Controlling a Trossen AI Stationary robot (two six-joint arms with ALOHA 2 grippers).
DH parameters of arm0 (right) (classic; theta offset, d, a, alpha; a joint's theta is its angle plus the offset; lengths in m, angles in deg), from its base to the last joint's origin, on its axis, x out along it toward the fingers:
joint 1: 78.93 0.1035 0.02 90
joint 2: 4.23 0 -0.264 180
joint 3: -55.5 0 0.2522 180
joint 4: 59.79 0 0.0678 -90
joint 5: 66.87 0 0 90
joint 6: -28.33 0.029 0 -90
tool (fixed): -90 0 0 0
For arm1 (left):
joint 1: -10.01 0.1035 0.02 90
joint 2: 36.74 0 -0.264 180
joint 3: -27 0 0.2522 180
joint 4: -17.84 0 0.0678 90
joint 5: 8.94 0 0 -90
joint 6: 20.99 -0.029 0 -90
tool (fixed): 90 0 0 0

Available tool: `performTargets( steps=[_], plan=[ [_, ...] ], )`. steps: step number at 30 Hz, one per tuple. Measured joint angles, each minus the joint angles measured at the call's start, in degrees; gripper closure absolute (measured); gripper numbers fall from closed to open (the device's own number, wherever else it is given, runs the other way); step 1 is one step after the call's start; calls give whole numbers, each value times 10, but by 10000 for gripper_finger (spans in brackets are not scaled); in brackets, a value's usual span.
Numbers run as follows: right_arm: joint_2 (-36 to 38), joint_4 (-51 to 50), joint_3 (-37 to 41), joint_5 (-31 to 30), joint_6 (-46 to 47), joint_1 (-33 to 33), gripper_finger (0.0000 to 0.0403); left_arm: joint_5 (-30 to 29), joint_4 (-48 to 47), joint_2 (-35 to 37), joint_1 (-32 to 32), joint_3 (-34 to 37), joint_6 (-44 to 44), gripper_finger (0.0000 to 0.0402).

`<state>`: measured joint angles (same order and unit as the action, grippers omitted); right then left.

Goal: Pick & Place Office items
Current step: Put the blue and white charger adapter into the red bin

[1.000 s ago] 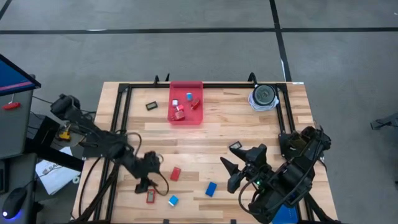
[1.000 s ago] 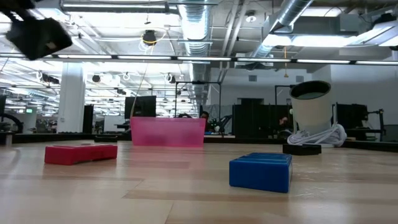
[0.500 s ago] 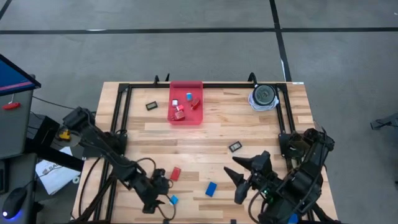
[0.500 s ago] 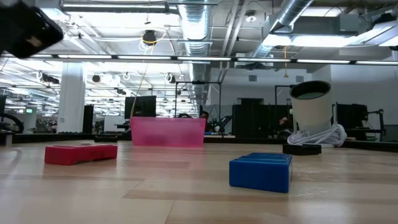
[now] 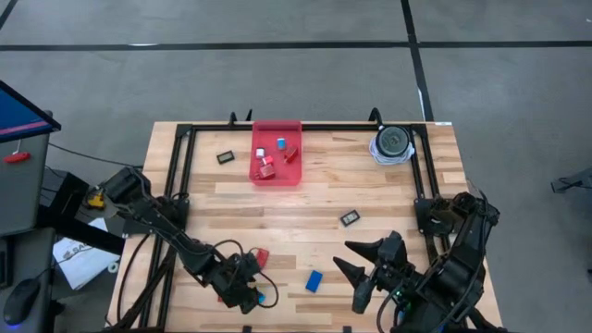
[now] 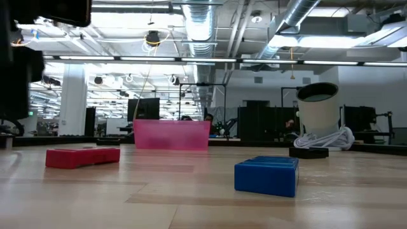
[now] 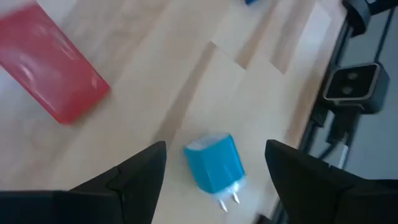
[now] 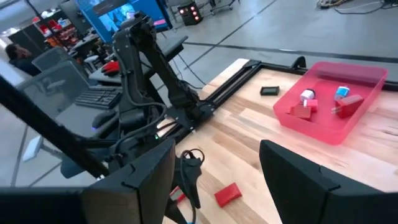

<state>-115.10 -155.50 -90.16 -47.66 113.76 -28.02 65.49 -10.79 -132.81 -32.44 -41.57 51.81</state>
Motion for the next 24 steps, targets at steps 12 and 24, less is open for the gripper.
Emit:
performTargets(
  steps=[12,24],
  plan=[
    [0,16,0,-13,-19,5,175,1,18,-34,-14,-1,27,130],
    [-1,28,0,-13,-19,13,175,24,-22,-147,-16,-84,20,132]
  ],
)
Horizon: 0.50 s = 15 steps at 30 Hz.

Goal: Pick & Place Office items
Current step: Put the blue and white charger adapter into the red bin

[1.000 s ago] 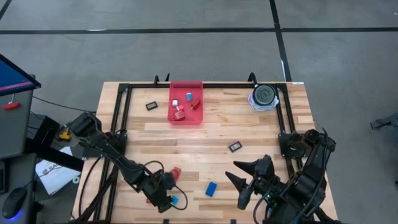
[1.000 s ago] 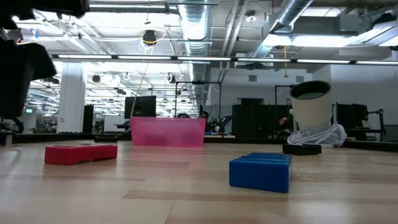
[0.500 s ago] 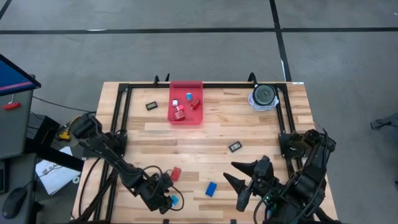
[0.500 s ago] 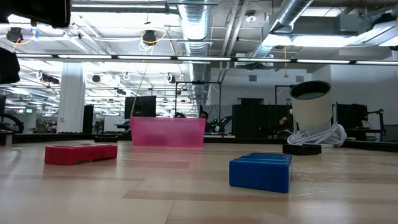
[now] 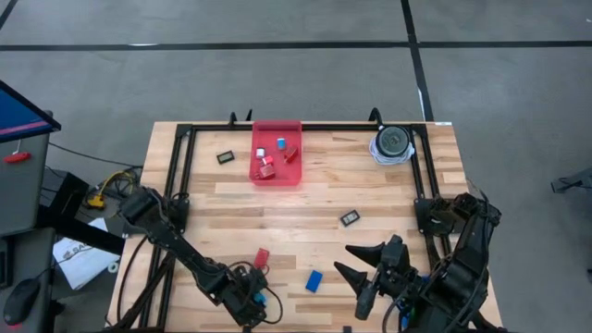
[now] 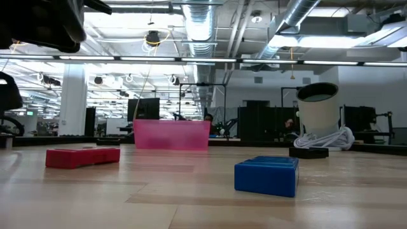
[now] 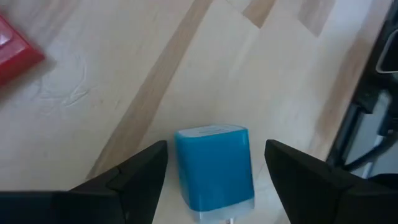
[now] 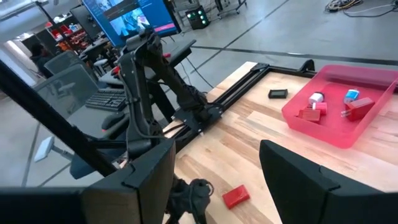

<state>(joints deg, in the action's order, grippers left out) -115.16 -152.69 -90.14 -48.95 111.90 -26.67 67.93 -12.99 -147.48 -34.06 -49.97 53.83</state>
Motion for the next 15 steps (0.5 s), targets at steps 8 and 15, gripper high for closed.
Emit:
performTargets(
  steps=[8,15],
  plan=[
    [0,7,0,-2,0,10,175,3,-74,1,6,-13,-6,229],
    [0,32,0,-21,-29,13,175,-21,-125,52,31,-4,-64,263]
  ],
)
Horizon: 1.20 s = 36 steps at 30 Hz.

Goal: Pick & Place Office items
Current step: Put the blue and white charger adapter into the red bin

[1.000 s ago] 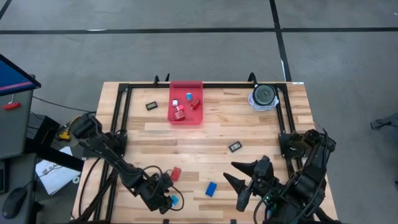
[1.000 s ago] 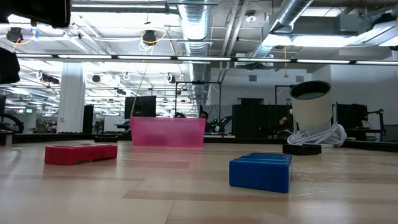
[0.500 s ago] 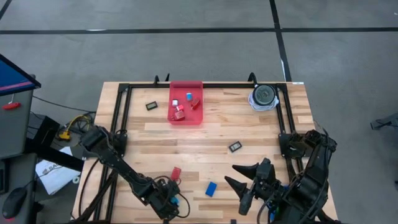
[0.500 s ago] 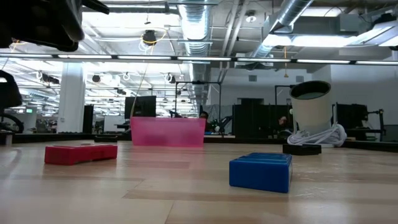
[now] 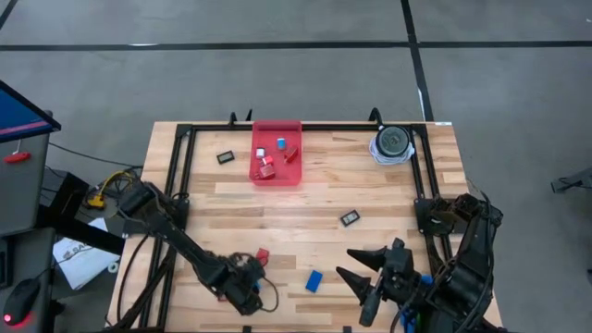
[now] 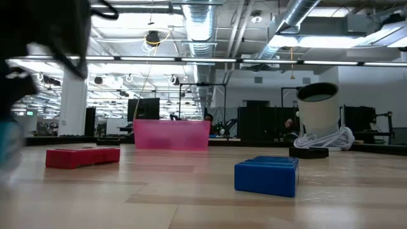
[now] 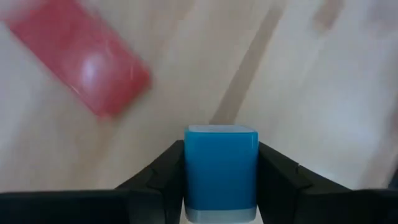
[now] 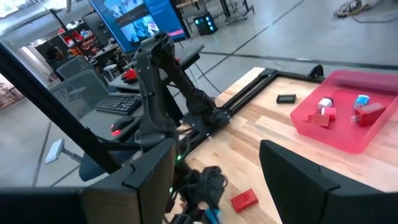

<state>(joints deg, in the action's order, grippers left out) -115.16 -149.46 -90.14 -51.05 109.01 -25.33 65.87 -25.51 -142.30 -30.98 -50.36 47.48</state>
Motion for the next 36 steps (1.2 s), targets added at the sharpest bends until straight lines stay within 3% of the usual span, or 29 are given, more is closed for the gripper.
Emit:
performTargets(
  steps=[9,16,21,29,36],
  plan=[
    [0,-3,0,-24,-19,0,175,-100,16,156,100,-4,-157,263],
    [0,-6,29,-24,2,-8,175,-97,14,228,250,-5,-261,263],
    [0,-17,57,-24,55,-14,175,-67,-3,237,383,-5,-340,263],
    [1,-141,64,-22,208,-17,175,23,-23,218,590,-5,-439,263],
    [11,-141,63,6,192,-47,175,108,-10,153,691,-5,-505,263]
  ],
)
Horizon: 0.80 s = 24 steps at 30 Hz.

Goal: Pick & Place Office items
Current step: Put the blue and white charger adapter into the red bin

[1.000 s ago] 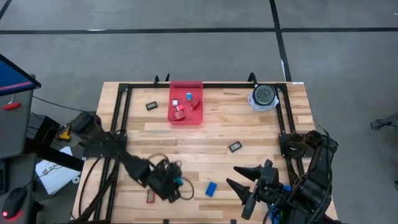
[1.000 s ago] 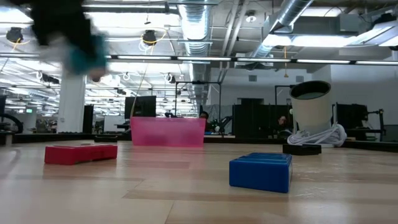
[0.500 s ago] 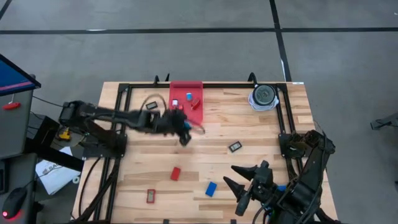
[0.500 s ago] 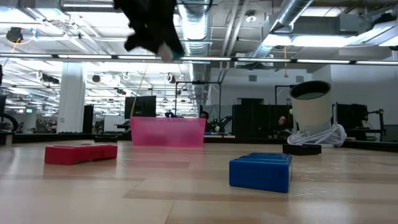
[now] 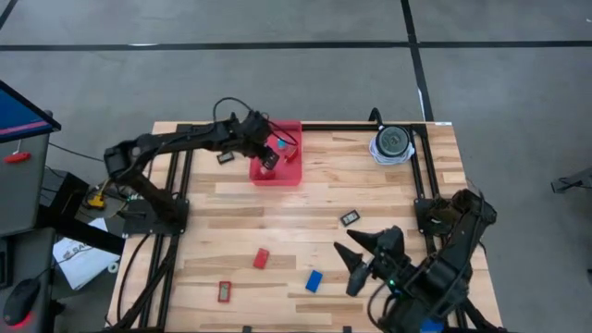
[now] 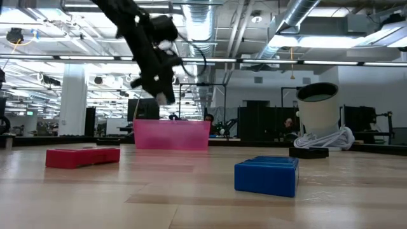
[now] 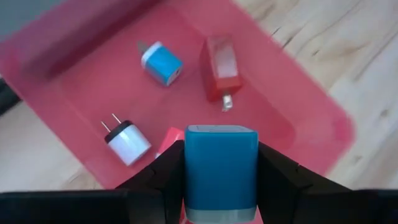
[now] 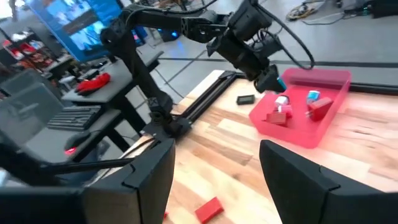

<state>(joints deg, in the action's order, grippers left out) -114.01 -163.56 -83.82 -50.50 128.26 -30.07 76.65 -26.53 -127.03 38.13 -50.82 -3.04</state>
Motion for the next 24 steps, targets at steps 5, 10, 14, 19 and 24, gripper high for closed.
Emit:
performTargets(
  steps=[5,10,14,19,24],
  plan=[
    [2,0,0,4,-3,-25,175,19,41,-57,6,0,-15,263],
    [8,0,0,26,-5,-38,175,19,78,-98,8,0,-17,263],
    [12,0,0,34,-9,-44,175,19,102,-112,20,0,-19,263],
    [16,0,0,42,-10,-45,175,24,127,-115,33,0,-28,263],
    [15,0,0,47,-14,-45,175,35,130,-116,43,0,-32,263]
  ],
)
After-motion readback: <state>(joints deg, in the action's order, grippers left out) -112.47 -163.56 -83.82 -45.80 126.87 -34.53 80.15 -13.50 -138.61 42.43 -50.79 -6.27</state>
